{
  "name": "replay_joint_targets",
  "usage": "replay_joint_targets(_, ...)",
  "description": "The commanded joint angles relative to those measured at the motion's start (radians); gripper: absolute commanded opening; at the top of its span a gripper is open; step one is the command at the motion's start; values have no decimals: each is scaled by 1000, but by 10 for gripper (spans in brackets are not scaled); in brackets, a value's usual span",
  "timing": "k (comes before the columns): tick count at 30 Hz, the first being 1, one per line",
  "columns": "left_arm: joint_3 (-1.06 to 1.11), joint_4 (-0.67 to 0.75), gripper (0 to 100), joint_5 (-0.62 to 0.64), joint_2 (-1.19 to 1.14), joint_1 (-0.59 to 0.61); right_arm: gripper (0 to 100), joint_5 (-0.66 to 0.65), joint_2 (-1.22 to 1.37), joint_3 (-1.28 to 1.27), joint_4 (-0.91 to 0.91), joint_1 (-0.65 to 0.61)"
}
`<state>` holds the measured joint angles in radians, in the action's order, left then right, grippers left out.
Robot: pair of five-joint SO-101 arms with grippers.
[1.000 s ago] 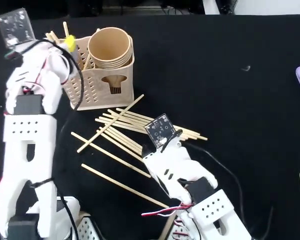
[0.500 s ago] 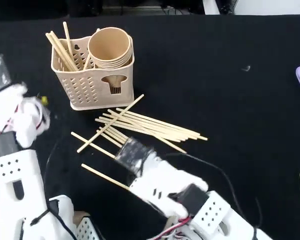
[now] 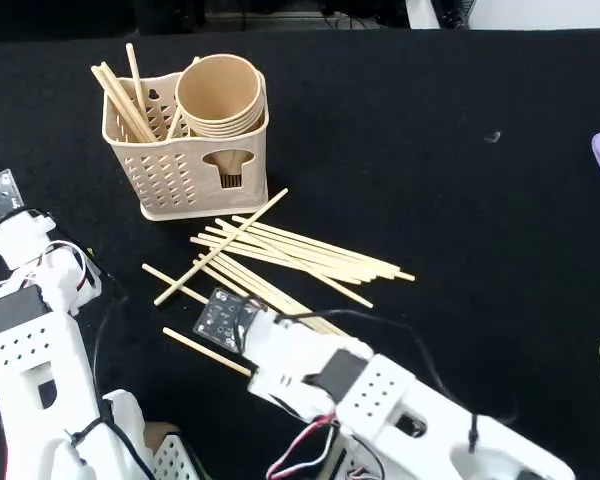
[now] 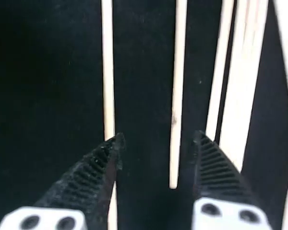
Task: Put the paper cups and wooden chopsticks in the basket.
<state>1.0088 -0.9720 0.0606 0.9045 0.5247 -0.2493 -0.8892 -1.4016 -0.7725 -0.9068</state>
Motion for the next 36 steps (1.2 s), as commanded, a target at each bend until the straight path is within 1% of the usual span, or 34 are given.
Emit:
replay_joint_targets(1,-5,17,163,-3,21,12,199,-38,84,59,72,-6)
replay_joint_targets(5,-4,17,163,-3,21,12,195,-38,133,77,77,-6)
replay_joint_targets(6,-4,17,163,-3,21,12,180,-38,136,77,77,-6)
replay_joint_targets(10,-4,17,163,-3,21,13,32,-40,137,79,83,-11)
replay_joint_targets(11,-4,17,163,-3,21,13,11,-55,137,81,81,-11)
replay_joint_targets(14,-4,17,163,-3,21,13,13,-106,136,81,75,-8)
replay_joint_targets(16,-4,17,163,-3,21,13,12,-107,136,81,74,-8)
replay_joint_targets(22,-4,17,163,-3,21,13,19,-107,134,133,-5,-8)
replay_joint_targets(23,-4,17,163,-3,21,13,38,-106,134,142,-21,-8)
replay_joint_targets(27,-4,17,163,-3,21,13,183,-91,136,150,-28,-6)
replay_joint_targets(28,-4,17,163,-3,21,12,198,-89,137,150,-25,-5)
replay_joint_targets(31,-4,17,163,-3,21,12,174,-92,143,133,35,17)
replay_joint_targets(33,-4,17,163,-3,21,13,147,-94,143,114,84,58)
replay_joint_targets(36,-4,17,163,-3,21,10,137,-94,147,108,100,91)
